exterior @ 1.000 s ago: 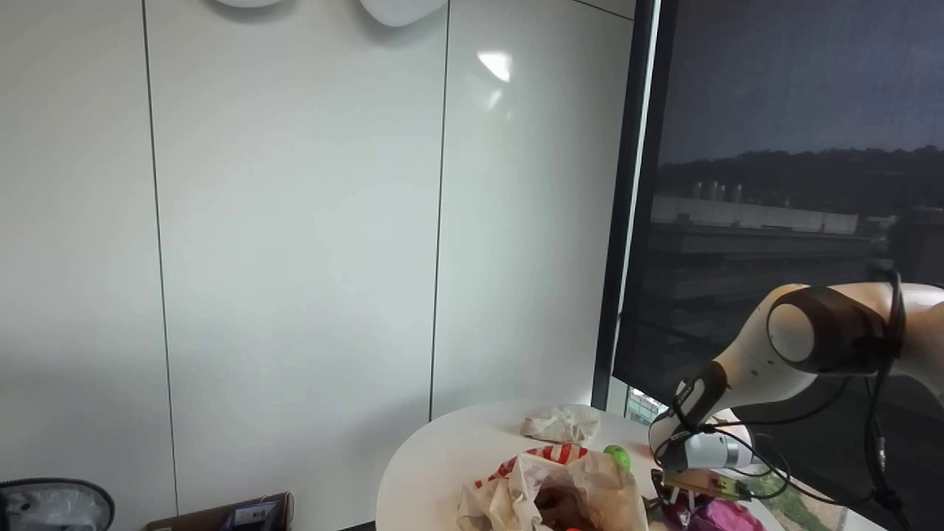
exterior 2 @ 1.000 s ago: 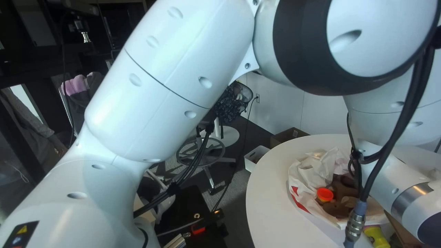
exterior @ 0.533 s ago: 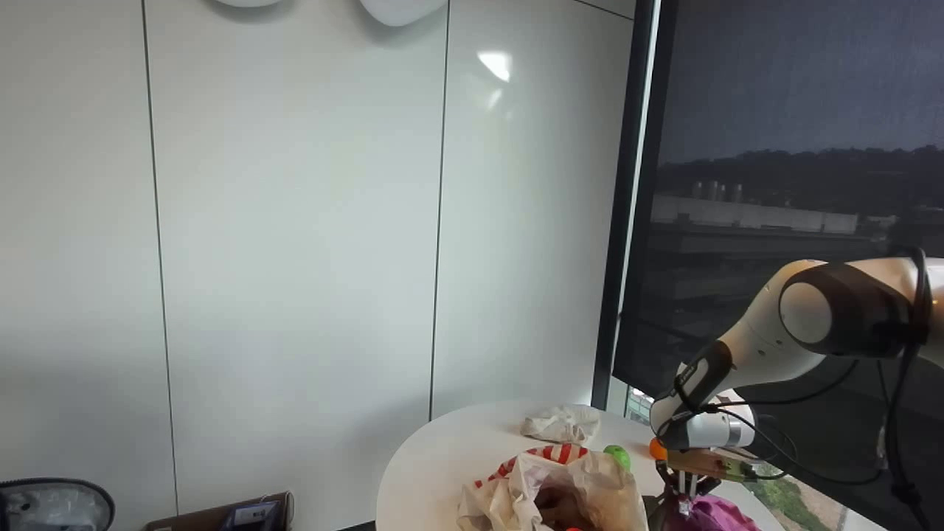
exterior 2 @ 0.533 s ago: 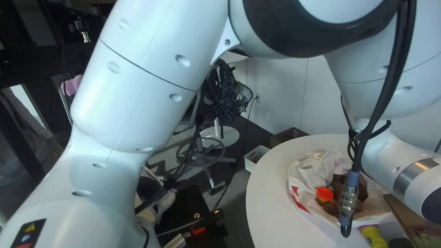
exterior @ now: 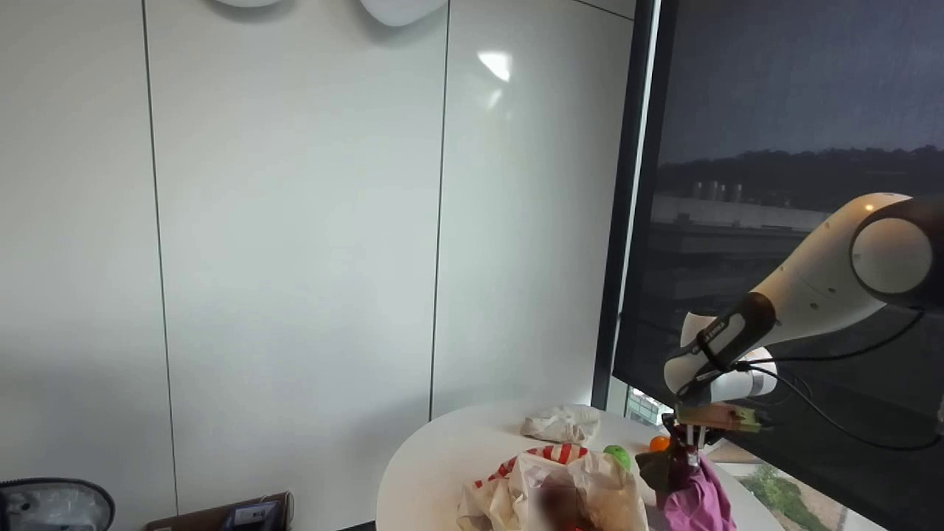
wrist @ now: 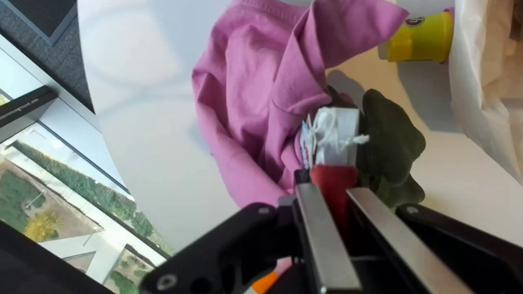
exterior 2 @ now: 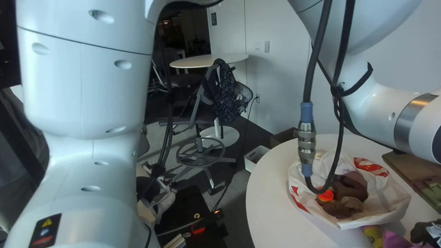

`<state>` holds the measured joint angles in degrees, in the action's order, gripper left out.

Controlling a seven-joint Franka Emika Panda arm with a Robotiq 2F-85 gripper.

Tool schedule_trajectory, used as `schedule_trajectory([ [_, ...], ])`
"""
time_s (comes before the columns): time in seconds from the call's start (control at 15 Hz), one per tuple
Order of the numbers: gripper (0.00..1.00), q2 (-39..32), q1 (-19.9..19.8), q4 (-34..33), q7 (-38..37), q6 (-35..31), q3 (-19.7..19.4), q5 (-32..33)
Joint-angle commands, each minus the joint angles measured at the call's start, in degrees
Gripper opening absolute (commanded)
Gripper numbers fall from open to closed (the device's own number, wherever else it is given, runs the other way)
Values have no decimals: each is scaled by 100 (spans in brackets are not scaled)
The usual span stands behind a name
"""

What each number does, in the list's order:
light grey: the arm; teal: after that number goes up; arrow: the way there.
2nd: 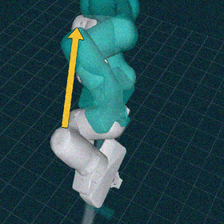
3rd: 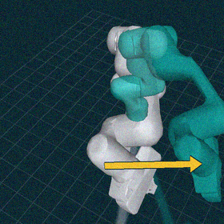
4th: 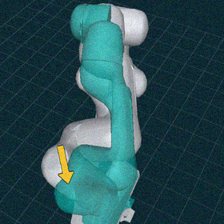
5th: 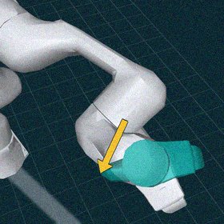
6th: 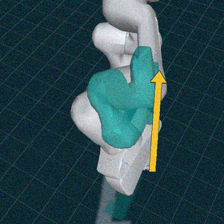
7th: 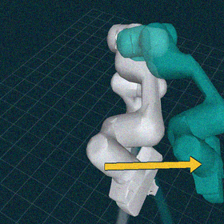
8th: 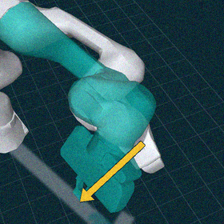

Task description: Put the yellow container, moose, radish and pink t-shirt in the plastic bag.

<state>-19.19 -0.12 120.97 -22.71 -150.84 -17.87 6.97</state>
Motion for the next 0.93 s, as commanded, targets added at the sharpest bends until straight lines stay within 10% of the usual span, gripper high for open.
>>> schedule_trajectory([
  [0.0, 4, 1231, 213, 705, -332, 53, -138, 816],
  [0.4, 3, 2376, 1, 1181, 427, 218, 755, 835],
  [0.87, 4, 2041, 194, 929, 860, -12, 1732, 550],
])
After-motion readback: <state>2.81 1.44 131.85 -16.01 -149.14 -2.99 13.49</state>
